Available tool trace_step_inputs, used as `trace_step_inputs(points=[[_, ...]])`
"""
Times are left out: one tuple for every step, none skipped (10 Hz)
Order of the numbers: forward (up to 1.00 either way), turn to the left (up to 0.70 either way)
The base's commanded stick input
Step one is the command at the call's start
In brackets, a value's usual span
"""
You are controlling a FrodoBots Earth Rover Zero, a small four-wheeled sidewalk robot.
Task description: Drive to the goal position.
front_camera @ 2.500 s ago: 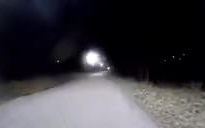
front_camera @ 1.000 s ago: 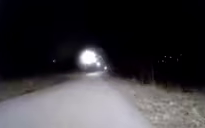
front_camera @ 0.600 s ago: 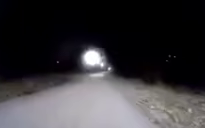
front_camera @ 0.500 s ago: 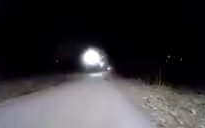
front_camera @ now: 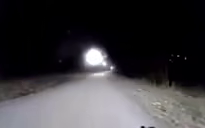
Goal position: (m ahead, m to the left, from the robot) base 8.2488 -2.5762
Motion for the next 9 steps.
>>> trace_step_inputs(points=[[1.00, 0.00], [1.00, 0.00], [1.00, 0.00], [1.00, 0.00], [1.00, 0.00], [1.00, 0.00], [1.00, 0.00], [1.00, 0.00], [1.00, 0.00]])
